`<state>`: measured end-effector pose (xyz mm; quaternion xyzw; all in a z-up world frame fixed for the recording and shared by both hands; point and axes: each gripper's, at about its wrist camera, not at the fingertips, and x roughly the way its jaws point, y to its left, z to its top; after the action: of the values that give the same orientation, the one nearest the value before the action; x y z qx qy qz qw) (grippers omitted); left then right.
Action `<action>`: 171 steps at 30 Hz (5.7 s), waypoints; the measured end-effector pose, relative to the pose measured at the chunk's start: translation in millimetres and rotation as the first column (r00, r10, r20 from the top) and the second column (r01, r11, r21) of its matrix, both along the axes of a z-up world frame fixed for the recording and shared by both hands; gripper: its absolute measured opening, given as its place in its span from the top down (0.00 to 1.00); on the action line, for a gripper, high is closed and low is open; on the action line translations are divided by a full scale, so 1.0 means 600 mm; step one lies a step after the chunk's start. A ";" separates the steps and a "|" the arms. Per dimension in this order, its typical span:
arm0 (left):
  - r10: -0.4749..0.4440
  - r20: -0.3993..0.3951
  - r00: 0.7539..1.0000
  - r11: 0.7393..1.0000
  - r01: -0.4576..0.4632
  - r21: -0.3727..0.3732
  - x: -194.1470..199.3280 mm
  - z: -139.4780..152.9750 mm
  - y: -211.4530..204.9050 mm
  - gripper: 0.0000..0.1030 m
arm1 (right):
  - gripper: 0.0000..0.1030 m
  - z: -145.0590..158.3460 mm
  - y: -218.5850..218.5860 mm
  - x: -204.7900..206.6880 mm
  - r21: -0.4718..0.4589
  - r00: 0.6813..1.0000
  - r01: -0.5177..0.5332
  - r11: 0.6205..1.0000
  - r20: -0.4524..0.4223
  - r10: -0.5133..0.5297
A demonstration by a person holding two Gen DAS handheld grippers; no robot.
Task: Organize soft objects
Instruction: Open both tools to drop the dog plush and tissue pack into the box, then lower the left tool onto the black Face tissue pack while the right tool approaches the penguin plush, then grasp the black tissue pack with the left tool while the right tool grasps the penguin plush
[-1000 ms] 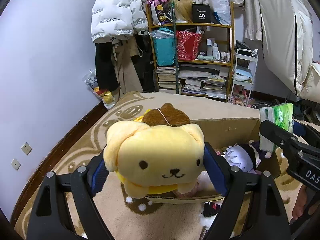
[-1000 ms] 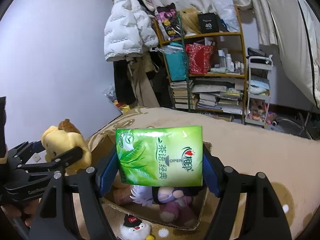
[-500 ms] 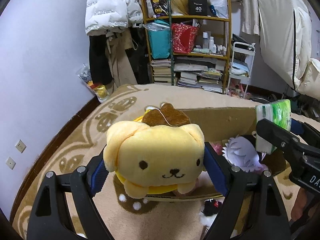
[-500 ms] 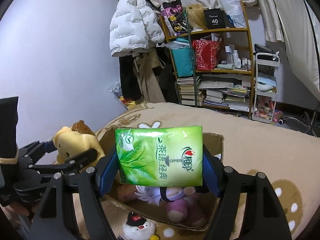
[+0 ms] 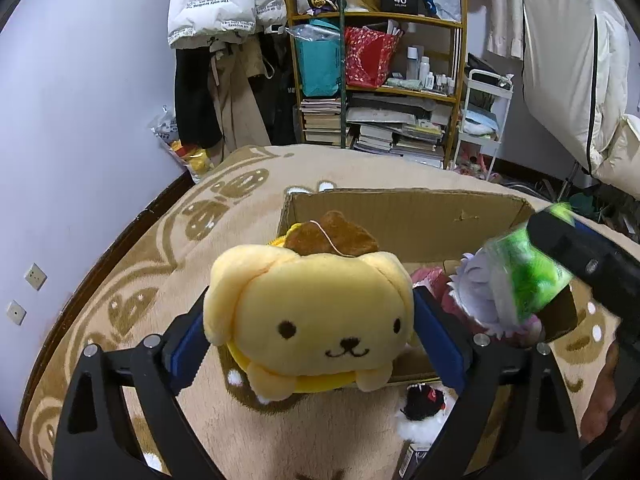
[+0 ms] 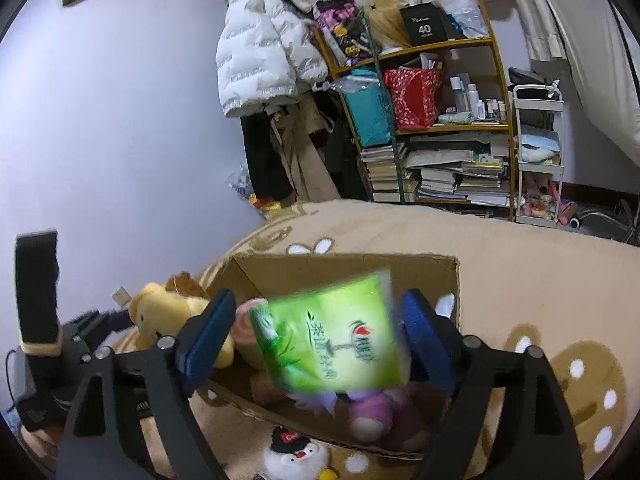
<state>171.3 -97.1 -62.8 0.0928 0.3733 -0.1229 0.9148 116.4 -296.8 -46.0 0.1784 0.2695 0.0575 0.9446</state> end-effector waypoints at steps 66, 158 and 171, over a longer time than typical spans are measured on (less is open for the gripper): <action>0.036 -0.083 0.996 0.997 -0.030 0.069 -0.194 -0.002 0.020 0.01 | 0.03 -0.030 0.012 -0.167 0.039 0.967 0.045 0.998 -0.251 -0.034; 0.038 -0.307 0.951 0.998 -0.019 0.066 -0.136 -0.158 -0.007 0.54 | 0.69 -0.183 0.094 -0.039 -0.016 0.866 -0.166 0.986 -0.481 0.138; -0.022 -0.124 0.992 1.000 0.020 -0.017 -0.183 -0.032 -0.006 0.54 | 0.69 -0.049 0.065 -0.113 -0.063 0.948 -0.075 0.995 -0.315 0.051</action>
<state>61.3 -100.7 -81.9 0.0815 0.4276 -0.1409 0.8892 48.5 -258.1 -75.5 0.1412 0.4232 0.0485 0.8936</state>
